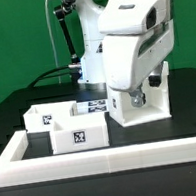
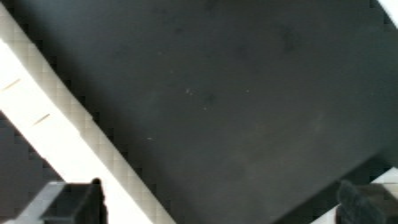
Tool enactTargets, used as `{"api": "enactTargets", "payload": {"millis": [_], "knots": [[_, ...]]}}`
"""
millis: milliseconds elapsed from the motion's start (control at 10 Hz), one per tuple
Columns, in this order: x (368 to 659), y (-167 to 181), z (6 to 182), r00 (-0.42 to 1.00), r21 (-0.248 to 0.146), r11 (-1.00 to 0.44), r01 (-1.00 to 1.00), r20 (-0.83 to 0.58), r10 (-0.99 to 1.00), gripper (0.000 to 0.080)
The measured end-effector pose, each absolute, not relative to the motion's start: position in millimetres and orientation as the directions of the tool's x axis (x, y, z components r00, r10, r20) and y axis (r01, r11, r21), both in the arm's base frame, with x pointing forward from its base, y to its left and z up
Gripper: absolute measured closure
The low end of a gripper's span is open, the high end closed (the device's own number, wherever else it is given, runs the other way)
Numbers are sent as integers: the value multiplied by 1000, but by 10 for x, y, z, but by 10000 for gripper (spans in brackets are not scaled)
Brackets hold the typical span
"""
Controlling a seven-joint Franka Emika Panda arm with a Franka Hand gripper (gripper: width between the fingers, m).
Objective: Assemble drawer
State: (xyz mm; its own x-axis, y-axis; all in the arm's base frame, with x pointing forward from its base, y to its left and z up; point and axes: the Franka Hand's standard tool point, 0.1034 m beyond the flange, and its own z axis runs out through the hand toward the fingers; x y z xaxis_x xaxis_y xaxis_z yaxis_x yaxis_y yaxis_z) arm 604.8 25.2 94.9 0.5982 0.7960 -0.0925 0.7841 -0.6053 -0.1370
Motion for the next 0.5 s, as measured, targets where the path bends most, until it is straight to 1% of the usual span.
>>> {"api": "enactTargets", "payload": {"millis": [100,300,500], "knots": [[6000,268,964,702,-126,-710,692,-107,704,150],[5911,339,964,839,-92,-844,529,-92,536,150],[5903,353,957,882,-90,-887,453,-101,461,150]]}}
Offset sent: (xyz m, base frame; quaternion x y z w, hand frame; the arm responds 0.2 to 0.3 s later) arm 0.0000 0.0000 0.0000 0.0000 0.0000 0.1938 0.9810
